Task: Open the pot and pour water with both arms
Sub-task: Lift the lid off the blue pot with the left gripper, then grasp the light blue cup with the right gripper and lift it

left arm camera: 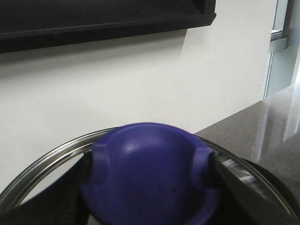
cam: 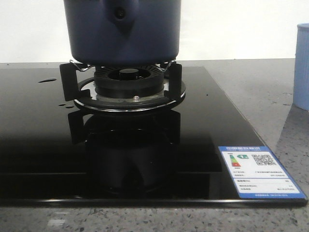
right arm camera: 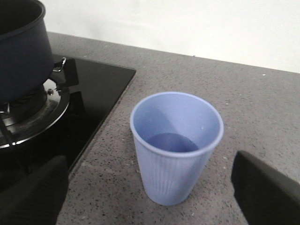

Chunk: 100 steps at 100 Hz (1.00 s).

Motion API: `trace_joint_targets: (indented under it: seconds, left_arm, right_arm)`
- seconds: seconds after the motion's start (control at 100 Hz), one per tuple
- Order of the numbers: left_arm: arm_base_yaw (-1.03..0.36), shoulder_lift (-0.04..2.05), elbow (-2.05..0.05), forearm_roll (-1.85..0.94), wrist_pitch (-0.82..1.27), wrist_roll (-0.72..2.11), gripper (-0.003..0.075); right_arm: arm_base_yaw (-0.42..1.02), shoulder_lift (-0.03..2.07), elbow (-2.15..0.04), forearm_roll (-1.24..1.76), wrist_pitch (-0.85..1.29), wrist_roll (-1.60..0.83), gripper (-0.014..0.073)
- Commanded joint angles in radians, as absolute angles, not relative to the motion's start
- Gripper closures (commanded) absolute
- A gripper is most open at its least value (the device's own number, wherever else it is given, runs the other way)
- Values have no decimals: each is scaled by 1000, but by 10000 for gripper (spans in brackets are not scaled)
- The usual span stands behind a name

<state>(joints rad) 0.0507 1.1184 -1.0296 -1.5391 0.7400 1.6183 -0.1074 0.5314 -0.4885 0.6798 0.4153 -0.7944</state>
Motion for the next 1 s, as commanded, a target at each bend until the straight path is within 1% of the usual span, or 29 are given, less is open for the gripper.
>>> trace_joint_targets:
  seconds: [0.0, 0.1, 0.15, 0.29, 0.42, 0.65, 0.85, 0.99]
  left_arm:
    - [52, 1094, -1059, -1625, 740, 1608, 438]
    - [52, 1094, -1059, -1627, 740, 1608, 438]
    - [52, 1094, -1059, -1631, 740, 1608, 438]
    - [52, 1094, -1059, -1633, 740, 1608, 438]
    - [52, 1094, -1059, -1633, 740, 1608, 438]
    - [52, 1094, -1059, -1661, 745, 1608, 438]
    - [52, 1094, -1059, -1661, 752, 1608, 438]
    - [52, 1094, -1059, -1661, 764, 1608, 438]
  right_arm:
    - [-106, 483, -435, 734, 279, -805, -42]
    - [-106, 453, -335, 838, 140, -805, -42]
    - [-106, 453, -304, 861, 114, -805, -42]
    - [-104, 453, -288, 884, 169, -805, -42]
    - [-104, 453, -288, 884, 168, -806, -42]
    - [-42, 455, -290, 884, 125, -806, -42]
    - [25, 501, -290, 886, -48, -813, -42]
    - [34, 536, -297, 899, -25, -813, -42]
